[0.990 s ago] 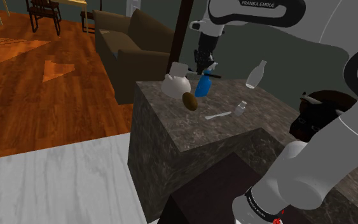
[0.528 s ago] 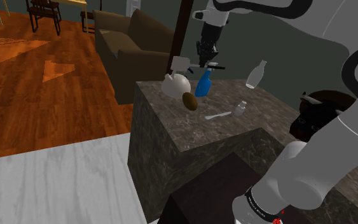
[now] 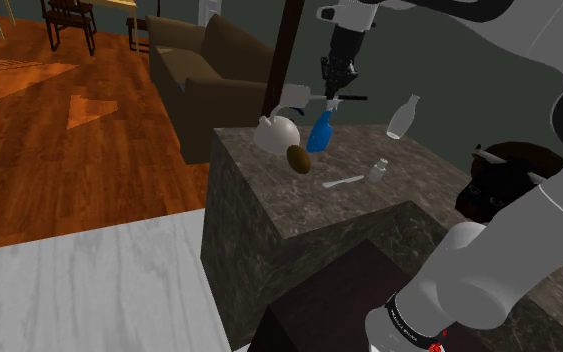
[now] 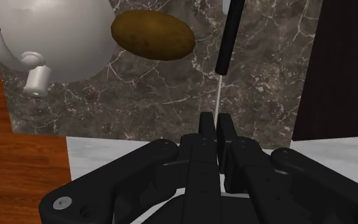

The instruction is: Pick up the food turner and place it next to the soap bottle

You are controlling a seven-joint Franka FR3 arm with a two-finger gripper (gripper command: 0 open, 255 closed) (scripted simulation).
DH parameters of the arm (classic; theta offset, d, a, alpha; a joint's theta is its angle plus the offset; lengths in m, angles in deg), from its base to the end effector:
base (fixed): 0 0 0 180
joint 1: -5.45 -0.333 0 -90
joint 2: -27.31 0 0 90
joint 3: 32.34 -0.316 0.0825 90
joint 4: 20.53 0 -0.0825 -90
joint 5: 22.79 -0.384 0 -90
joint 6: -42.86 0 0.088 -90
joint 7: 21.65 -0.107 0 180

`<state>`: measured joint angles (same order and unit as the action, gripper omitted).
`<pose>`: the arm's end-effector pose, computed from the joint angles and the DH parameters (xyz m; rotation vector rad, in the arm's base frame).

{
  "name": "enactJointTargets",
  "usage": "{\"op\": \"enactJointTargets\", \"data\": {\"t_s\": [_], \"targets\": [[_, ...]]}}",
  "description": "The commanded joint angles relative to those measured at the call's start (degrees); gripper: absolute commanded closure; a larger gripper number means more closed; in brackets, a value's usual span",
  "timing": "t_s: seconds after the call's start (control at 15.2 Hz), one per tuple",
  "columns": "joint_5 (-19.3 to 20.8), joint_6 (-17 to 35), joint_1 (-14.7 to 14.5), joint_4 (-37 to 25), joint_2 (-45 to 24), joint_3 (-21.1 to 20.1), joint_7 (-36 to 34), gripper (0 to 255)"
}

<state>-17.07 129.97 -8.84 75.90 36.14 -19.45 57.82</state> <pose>0.5019 -0.0083 0.6468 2.3593 2.0071 -0.0788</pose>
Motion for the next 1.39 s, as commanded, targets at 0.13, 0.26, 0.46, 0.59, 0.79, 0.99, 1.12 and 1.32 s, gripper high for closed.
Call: {"op": "enactJointTargets", "data": {"t_s": [0.13,0.26,0.46,0.59,0.79,0.99,1.12,1.32], "targets": [[2.0,0.3,1.1,8.0,8.1,0.8,1.6,255],[3.0,0.0,1.8,11.4,11.9,1.3,2.5,255],[4.7,-0.7,3.0,16.0,17.5,2.1,4.1,255],[5.8,-1.4,3.9,18.6,21.1,2.7,5.3,255],[7.6,-2.7,5.3,22.1,26.3,3.7,7.2,255],[9.5,-4.4,6.8,24.9,31.3,4.8,9.5,255],[10.9,-5.7,7.8,26.5,34.4,5.7,11.1,255],[13.1,-7.7,9.4,28.3,38.9,7.1,13.8,255]]}}
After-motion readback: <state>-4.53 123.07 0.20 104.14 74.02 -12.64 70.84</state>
